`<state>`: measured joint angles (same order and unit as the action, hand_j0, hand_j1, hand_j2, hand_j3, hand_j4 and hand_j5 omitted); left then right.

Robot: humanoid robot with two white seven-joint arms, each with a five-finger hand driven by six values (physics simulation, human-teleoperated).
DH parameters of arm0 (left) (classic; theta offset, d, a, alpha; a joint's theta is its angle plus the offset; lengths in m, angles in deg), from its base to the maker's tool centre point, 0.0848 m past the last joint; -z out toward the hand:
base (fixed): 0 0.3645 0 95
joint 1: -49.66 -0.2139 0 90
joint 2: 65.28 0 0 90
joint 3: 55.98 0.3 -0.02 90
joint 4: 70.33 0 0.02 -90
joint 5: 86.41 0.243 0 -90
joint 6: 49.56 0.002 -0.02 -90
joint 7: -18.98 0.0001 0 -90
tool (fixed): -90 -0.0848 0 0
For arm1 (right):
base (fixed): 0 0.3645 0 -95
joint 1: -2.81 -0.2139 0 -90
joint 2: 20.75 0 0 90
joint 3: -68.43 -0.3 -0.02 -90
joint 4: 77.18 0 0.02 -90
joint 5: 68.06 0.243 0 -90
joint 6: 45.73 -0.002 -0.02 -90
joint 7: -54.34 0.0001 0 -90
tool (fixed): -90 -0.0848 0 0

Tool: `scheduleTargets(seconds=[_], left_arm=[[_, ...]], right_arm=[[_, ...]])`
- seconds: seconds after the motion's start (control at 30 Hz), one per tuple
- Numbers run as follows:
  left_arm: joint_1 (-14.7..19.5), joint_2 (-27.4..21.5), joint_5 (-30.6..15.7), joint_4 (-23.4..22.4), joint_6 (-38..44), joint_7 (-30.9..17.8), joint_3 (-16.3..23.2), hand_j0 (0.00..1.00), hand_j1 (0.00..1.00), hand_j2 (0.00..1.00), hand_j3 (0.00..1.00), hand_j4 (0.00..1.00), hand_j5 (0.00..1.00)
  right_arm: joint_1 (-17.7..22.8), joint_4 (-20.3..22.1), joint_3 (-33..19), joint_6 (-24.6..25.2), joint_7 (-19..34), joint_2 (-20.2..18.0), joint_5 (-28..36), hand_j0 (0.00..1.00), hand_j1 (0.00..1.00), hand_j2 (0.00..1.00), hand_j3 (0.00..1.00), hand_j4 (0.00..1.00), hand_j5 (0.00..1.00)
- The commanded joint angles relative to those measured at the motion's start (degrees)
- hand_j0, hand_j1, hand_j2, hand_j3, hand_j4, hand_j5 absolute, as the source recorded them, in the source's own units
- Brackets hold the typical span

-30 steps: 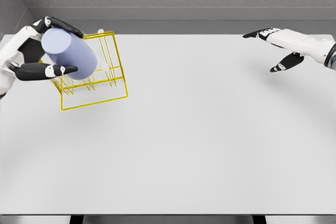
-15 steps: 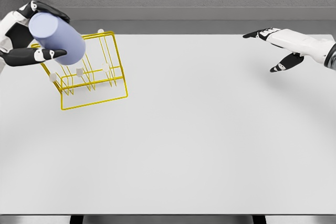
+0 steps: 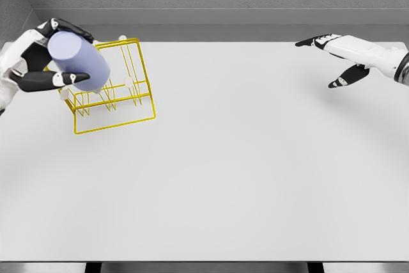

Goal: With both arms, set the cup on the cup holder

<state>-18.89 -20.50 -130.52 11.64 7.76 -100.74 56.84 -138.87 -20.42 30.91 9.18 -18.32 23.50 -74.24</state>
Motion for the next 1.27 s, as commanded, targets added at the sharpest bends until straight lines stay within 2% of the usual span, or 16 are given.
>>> scheduleTargets(seconds=[0.0,0.23,0.27,0.3,0.33,0.37,0.4,0.83,0.87,0.9,0.93,0.97,1.03,1.07,1.1,1.23], left_arm=[[0.00,0.66,0.16,-0.05,-0.01,0.01,0.56,0.43,0.43,0.43,0.43,0.43,0.43],[-0.97,0.58,0.25,-0.05,-0.10,0.01,0.82,0.43,0.43,0.43,0.43,0.43,0.43],[-1.23,0.58,0.25,-0.14,-0.10,-0.08,0.82,0.46,0.46,0.46,0.46,0.46,0.46],[-1.23,0.49,0.34,-0.05,-0.19,-0.17,0.74,0.58,0.58,0.58,0.58,0.58,0.58],[-1.23,0.49,0.86,-0.14,-0.19,-0.34,0.74,0.80,0.80,0.80,0.80,0.80,0.80],[-1.23,0.49,1.04,-0.14,-0.19,-0.34,0.56,0.92,0.92,0.92,0.92,0.92,0.92],[-1.23,0.40,1.04,-0.05,-0.19,-0.34,0.39,0.99,0.99,0.99,0.99,0.99,0.99],[-1.41,0.58,0.78,0.48,-2.32,-0.43,0.47,1.00,1.00,1.00,1.00,1.00,1.00],[-1.58,0.49,0.60,0.74,-2.32,-0.69,0.47,1.00,1.00,1.00,1.00,1.00,1.00],[-1.49,0.40,0.43,0.92,-2.32,-3.06,0.47,1.00,1.00,1.00,1.00,1.00,1.00],[-1.67,-0.13,0.52,2.49,-2.32,-5.17,0.56,1.00,1.00,1.00,1.00,1.00,1.00],[-2.37,-0.39,0.87,4.78,-2.32,-5.28,0.56,1.00,1.00,1.00,1.00,1.00,1.00],[-3.95,-4.25,1.04,8.91,-2.32,-5.28,0.74,1.00,1.00,1.00,1.00,1.00,1.00],[-5.27,-5.49,1.92,10.93,-2.32,-5.28,0.74,1.00,1.00,1.00,1.00,1.00,1.00],[-6.41,-5.66,5.43,13.04,-2.32,-5.28,0.74,1.00,1.00,1.00,1.00,1.00,1.00],[-8.17,-6.72,6.40,16.30,-2.32,-5.28,0.65,1.00,1.00,1.00,1.00,1.00,1.00]], right_arm=[[0.00,0.02,-0.10,0.09,-0.03,-0.04,0.38,1.00,1.00,1.00,1.00,1.00,1.00],[0.00,0.02,-0.10,0.09,-0.03,-0.04,0.38,1.00,1.00,1.00,1.00,1.00,1.00],[0.00,0.02,-0.10,0.09,-0.03,-0.04,0.38,1.00,1.00,1.00,1.00,1.00,1.00],[0.00,0.02,-0.10,0.09,-0.03,-0.04,0.38,1.00,1.00,1.00,1.00,1.00,1.00],[0.00,0.02,-0.10,0.09,-0.03,-0.04,0.38,1.00,1.00,1.00,1.00,1.00,1.00],[0.00,0.02,-0.10,0.09,-0.03,-0.04,0.38,1.00,1.00,1.00,1.00,1.00,1.00],[0.00,0.02,-0.10,0.09,-0.03,-0.04,0.38,1.00,1.00,1.00,1.00,1.00,1.00],[0.00,0.02,-0.10,0.09,-0.03,-0.04,0.38,1.00,1.00,1.00,1.00,1.00,1.00],[0.00,0.02,-0.10,0.09,-0.03,-0.04,0.38,1.00,1.00,1.00,1.00,1.00,1.00],[0.00,0.02,-0.10,0.09,-0.03,-0.04,0.38,1.00,1.00,1.00,1.00,1.00,1.00],[0.00,0.02,-0.10,0.09,-0.03,-0.04,0.38,1.00,1.00,1.00,1.00,1.00,1.00],[0.00,0.02,-0.10,0.09,-0.03,-0.04,0.38,1.00,1.00,1.00,1.00,1.00,1.00],[0.00,0.02,-0.10,0.09,-0.03,0.05,0.38,1.00,1.00,1.00,1.00,1.00,1.00],[0.00,0.02,-0.10,0.09,-0.03,-0.04,0.38,1.00,1.00,1.00,1.00,1.00,1.00],[0.00,0.02,-0.10,0.09,-0.03,0.05,0.38,1.00,1.00,1.00,1.00,1.00,1.00],[0.00,0.11,-0.10,0.09,-0.03,0.05,0.38,1.00,1.00,1.00,1.00,1.00,1.00]])
